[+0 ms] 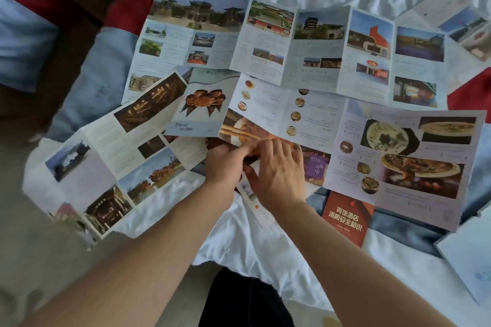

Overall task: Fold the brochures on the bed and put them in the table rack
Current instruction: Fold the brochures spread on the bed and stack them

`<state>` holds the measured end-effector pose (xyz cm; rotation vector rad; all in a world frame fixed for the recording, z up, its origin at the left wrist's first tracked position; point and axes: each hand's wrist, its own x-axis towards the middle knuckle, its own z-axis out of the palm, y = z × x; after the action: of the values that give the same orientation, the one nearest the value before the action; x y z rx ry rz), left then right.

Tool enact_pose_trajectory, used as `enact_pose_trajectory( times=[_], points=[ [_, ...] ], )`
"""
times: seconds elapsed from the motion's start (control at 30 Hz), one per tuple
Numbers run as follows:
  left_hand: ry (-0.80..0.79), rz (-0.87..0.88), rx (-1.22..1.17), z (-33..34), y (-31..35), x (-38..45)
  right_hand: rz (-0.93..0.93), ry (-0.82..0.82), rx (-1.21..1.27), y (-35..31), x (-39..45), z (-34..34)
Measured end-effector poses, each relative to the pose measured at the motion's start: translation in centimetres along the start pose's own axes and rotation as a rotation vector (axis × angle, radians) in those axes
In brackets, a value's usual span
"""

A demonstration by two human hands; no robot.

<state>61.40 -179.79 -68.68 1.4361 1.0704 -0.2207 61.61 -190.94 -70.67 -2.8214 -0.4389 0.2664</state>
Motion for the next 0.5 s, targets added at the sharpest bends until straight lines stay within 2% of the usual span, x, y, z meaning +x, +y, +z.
enact_pose_trajectory(
  times=[0.07,0.13,0.23,0.37,0.43,0.5],
  points=[
    [-0.024,0.074,0.006,-0.6,-0.1,0.0,0.041,0.002,0.052,-0.3,0.8,0.3],
    [0.095,0.214,0.064,-1.7,-0.4,0.3,0.08,0.022,0.113,-0.2,1.1,0.3],
    [0.295,0.553,0.248,-3.8,-0.6,0.9,0.114,0.039,0.181,-0.1,0.8,0.3],
    [0.307,0.951,0.618,-6.2,-0.8,2.5,0.141,0.028,0.21,0.2,0.0,0.8],
    [0.292,1.028,0.67,-7.1,-0.4,3.1,0.158,0.014,0.197,0.4,-0.2,1.0],
    [0.313,1.024,0.7,-8.1,-0.3,3.4,0.173,0.006,0.195,0.4,-0.4,1.1]
  ],
)
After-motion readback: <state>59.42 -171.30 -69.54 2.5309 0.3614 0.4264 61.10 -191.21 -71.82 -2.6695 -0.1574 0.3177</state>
